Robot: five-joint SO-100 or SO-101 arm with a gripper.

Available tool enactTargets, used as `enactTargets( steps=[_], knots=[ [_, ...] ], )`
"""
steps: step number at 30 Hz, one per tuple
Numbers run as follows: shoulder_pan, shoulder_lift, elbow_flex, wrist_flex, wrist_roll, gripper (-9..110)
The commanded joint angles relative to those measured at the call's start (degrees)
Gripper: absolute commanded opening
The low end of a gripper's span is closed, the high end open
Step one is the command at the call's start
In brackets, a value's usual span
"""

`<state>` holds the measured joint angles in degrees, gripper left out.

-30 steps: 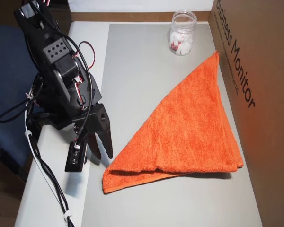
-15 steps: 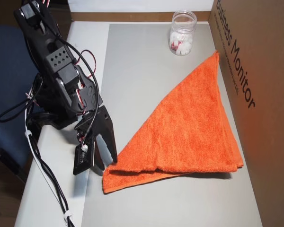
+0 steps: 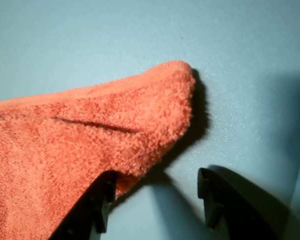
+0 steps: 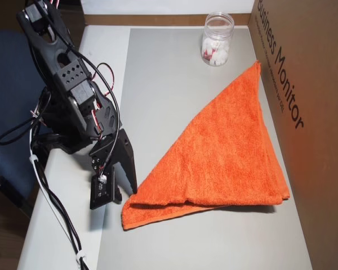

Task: Fold the blanket.

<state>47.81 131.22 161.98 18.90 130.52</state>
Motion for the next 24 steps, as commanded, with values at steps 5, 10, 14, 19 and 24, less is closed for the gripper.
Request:
enactTargets(
  steps=[5,10,14,19,24],
  knots=[
    [-1.3,-3.5,-2.3,-9.2,-0.7,16],
    [-1.9,-3.7,-2.3,-12.2,-0.8,16],
    [-1.9,-3.8,-2.0,-11.8,-0.9,16],
    [-2.0,-7.2,-2.2,-12.0,-1.0,16],
    [-1.5,-13.6,-5.8,-12.1,-2.2,16]
  ],
)
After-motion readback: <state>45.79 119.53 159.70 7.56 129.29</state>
